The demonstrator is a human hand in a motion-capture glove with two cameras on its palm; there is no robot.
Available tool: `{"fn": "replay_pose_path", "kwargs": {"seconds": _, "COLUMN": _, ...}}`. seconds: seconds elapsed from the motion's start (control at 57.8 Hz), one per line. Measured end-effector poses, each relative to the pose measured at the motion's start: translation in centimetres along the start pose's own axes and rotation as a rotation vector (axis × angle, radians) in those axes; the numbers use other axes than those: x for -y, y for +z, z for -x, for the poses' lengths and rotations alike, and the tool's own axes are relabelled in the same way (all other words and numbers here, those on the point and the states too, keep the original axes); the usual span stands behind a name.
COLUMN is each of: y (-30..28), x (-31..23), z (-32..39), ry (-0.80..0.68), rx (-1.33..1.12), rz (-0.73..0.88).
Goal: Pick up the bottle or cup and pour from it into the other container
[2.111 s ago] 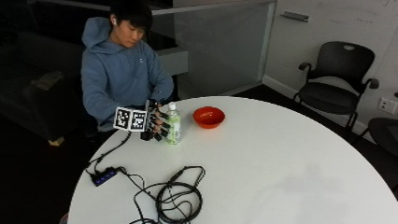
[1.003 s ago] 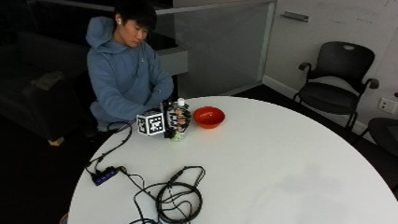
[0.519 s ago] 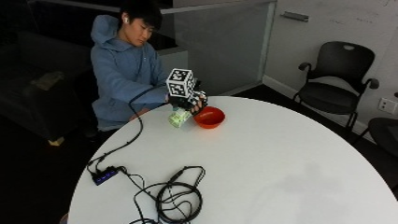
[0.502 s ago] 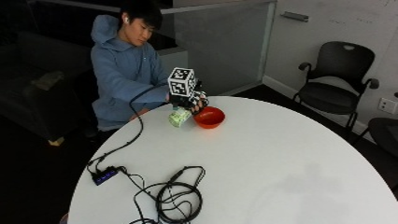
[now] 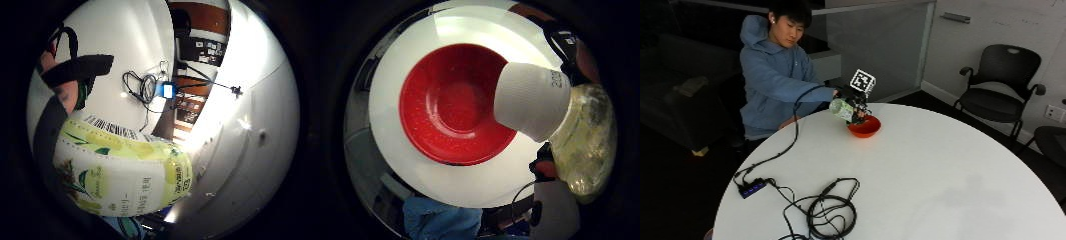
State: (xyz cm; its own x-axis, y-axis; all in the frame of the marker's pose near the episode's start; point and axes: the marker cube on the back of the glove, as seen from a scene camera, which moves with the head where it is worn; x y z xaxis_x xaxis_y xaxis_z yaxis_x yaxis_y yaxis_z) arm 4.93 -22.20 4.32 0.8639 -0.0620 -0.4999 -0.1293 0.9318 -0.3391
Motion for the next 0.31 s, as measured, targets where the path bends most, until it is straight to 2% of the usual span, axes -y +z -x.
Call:
{"fn": "replay_pose_path", "kwargs": {"seconds": 0.086, "y": 0.4, "x": 0.7, "z": -0.2, "ry": 0.061, "rx": -0.129, "rz": 0.003}}
{"fn": "replay_pose_path", "kwargs": {"seconds": 0.208, "y": 0.5, "x": 0.9, "z": 0.3, "ry": 0.078, "rx": -0.115, "rz": 0.012}}
{"fn": "replay_pose_path", "kwargs": {"seconds": 0.311, "y": -0.3, "x": 0.0, "z": 1.9, "ry": -0.05, "rx": 0.053, "rz": 0.006}}
